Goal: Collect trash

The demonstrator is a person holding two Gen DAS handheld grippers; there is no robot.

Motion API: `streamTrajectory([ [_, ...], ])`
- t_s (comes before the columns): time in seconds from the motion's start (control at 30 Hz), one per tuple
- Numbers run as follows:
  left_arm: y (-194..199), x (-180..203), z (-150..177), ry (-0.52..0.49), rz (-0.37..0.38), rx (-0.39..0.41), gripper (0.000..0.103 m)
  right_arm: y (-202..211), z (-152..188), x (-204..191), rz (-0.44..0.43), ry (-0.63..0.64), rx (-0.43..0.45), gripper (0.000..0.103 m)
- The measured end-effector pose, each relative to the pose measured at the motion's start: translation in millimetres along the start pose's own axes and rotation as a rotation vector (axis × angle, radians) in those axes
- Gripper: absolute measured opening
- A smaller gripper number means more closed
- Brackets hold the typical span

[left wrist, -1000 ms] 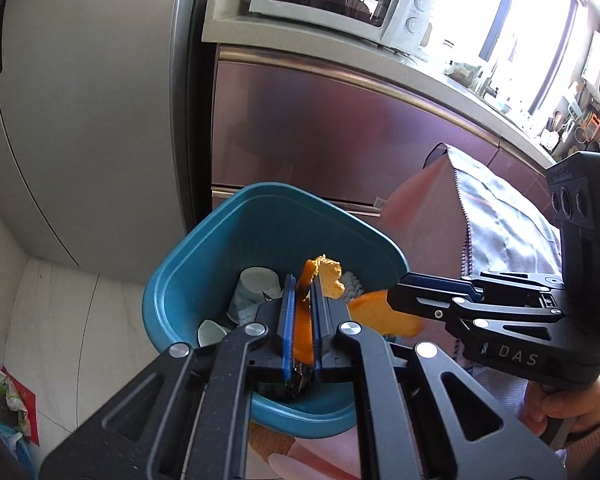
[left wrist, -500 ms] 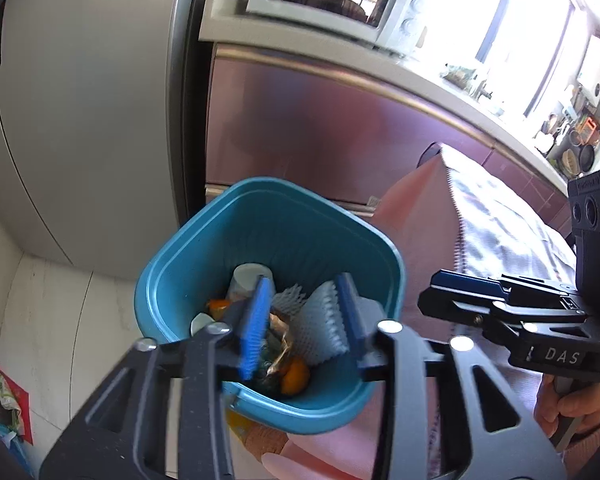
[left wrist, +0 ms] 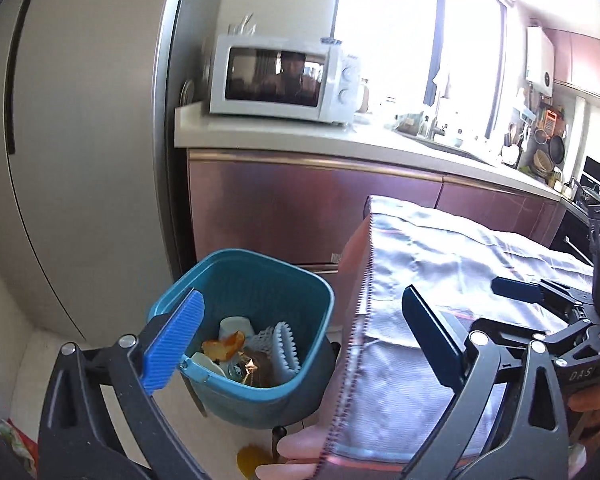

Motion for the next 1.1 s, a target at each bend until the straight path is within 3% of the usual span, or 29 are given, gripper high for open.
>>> streamTrajectory([
  [0.2, 35.4, 29.3, 11.7, -0.013, -0.005, 0.067, 0.097, 54.5, 20.1, 0.9, 0.155, 0.056, 0.136, 0.096],
  [0.43, 70.8, 56.4, 23.1, -0.032, 0.005, 0.138, 0.097, 108.4, 39.8, 10.8, 0.267, 0.033, 0.272, 0.096],
  [0.93, 110.6, 91.7, 44.1, -0.078, 0.020, 0.212, 0.097, 163.4, 68.9, 16.4, 0.476, 0.020, 0.389, 0.096],
  [1.1, 116.0, 97.8, 47.1, -0.087, 0.036, 0.223, 0.097, 169.8, 72.0, 14.2, 0.477, 0.010, 0.398, 0.096],
])
Point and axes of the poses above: each gripper's, at about its wrist camera, not at the fingertips, and y roughly against the way its jaws point, x to its right, z to its underside, the point moved 5 cm from there along -y, roughly the way its jaws point, and after that the axes turned 13 degrees about -z, right-handed, at the moved point
